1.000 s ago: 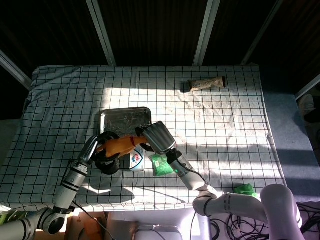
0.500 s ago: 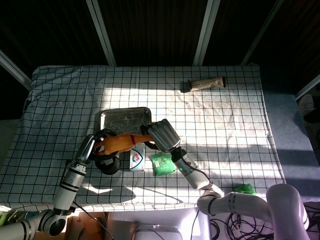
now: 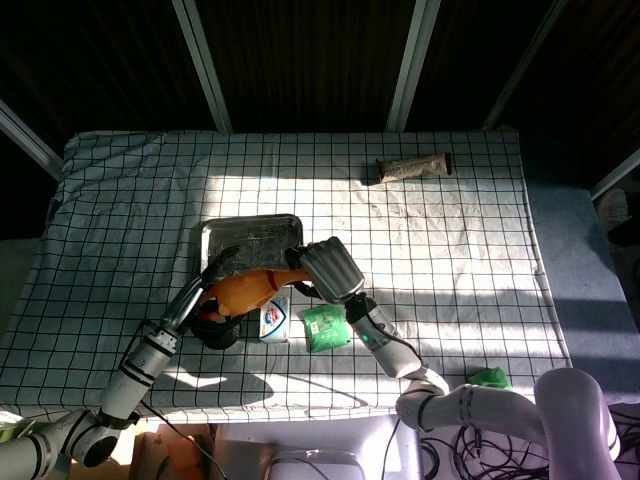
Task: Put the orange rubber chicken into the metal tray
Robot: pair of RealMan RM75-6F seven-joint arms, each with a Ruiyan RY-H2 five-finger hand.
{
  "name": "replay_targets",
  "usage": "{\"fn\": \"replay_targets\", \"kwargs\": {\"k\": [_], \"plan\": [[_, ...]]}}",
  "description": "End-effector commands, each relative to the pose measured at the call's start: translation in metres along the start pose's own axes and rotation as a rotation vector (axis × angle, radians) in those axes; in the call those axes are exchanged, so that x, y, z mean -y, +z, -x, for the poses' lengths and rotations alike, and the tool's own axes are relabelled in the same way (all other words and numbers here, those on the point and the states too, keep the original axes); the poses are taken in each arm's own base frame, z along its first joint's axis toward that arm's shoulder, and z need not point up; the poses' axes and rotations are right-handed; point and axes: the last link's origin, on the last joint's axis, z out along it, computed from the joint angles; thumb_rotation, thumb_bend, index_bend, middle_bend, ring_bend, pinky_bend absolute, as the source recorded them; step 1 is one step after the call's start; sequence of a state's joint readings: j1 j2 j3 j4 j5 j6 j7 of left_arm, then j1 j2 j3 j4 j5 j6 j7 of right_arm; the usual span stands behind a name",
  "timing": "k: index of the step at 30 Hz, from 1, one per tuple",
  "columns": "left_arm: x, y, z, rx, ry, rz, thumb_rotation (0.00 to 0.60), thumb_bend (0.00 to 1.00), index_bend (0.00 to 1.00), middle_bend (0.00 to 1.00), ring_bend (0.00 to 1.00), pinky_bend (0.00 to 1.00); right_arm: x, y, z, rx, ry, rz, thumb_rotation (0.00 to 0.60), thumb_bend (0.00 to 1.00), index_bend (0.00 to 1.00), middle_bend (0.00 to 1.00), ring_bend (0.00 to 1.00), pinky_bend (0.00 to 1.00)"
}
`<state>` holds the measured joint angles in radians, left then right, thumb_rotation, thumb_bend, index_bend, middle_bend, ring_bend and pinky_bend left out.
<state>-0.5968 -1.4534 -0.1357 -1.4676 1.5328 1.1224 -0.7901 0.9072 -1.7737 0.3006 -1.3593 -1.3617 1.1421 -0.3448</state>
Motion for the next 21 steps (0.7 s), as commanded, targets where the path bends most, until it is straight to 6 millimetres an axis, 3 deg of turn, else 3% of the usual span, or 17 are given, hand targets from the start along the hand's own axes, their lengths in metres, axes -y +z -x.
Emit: {"fn": "replay_targets", "kwargs": {"k": [1, 9, 14, 21], "plan": [[-0.0002, 0.0019, -0.0006, 0.013, 0.009, 0.002, 0.6, 0.22, 0.0, 0.0, 0.0, 0.05, 0.0003, -0.0002, 0.0, -0.001, 0.002, -0.001, 0.6, 0.45, 0.9, 0.68, 0.74, 0.89], [0.0009, 0.0018, -0.0016, 0.018, 0.042, -0.021, 0.6, 0.22, 0.0, 0.0, 0.0, 0.11, -0.0002, -0.0013, -0.0005, -0.003, -0.003, -0.001, 0.6, 0.45, 0.9, 0.68, 0.74, 0.89], [0.001, 0.0025, -0.0068, -0.04, 0.077, -0.031, 0.6, 0.22, 0.0, 0.0, 0.0, 0.0, -0.0023, -0.0018, -0.0018, -0.001, -0.006, 0.005, 0.6, 0.45, 0.9, 0.68, 0.74, 0.89], [-0.0005, 0.0026, -0.0045, -0.071, 0.123, -0.021, 0.6, 0.22, 0.0, 0.0, 0.0, 0.0, -0.0049, -0.0019, -0.0007, 0.009, -0.011, 0.011, 0.6, 0.45, 0.9, 0.68, 0.74, 0.89]]}}
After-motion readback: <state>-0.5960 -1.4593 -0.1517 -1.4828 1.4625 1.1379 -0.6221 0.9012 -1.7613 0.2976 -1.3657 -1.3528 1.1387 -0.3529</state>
